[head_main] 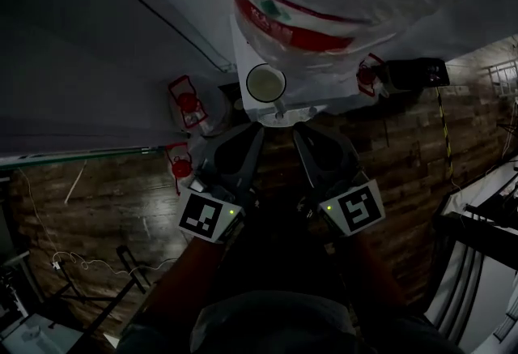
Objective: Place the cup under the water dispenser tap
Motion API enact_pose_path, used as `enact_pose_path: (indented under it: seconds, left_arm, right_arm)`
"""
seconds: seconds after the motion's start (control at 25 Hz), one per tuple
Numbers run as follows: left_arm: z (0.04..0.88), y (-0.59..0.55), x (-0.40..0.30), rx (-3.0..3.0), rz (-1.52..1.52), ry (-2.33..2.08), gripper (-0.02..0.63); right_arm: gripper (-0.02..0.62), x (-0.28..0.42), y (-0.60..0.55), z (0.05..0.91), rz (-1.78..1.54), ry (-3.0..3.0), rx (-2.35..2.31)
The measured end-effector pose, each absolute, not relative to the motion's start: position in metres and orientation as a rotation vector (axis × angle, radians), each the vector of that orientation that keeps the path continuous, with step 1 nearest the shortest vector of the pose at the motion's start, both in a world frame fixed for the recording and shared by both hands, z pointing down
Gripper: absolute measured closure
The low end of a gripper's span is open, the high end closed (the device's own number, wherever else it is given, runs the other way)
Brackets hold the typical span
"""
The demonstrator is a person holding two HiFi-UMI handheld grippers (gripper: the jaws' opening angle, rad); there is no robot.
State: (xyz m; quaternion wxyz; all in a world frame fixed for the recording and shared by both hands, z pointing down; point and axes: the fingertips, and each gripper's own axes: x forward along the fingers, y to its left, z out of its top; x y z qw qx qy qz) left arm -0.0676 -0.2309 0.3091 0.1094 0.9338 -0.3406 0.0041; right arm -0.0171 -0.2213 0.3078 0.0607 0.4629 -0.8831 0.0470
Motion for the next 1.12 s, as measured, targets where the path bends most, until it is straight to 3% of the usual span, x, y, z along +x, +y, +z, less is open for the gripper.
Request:
enact_pose_path:
  seconds: [0.16, 0.28, 0.48, 0.96, 1.12]
  left_arm:
    - [0.337, -0.237, -0.059, 2.757, 0.043, -1.049, 0.598]
    - [0.359, -0.24, -0.056, 2.752, 0.056, -1.079, 0.598]
    - [0.383, -0.251, -0.056, 2.748, 0.068, -1.112, 0.598]
    - [0.401, -0.26, -0.063, 2.732, 0.029, -1.134, 0.597]
    - [0.404, -0.263, -0.067, 2.708, 0.012, -1.137, 0.598]
  right_arm:
    - [0.581, -0.014, -0.231, 0.336, 0.129, -2.66, 1.408]
    - [0.483, -0.017, -0.238, 0.358, 0.133, -2.657, 1.397]
    - [0.456, -0.02, -0.253, 0.384, 0.111, -2.634, 1.396]
    - [0.449, -0.027, -0.272, 0.403, 0.081, -2.595, 1.43]
    - [0.49, -0.029, -0.277, 0.403, 0.038, -2.576, 1.468]
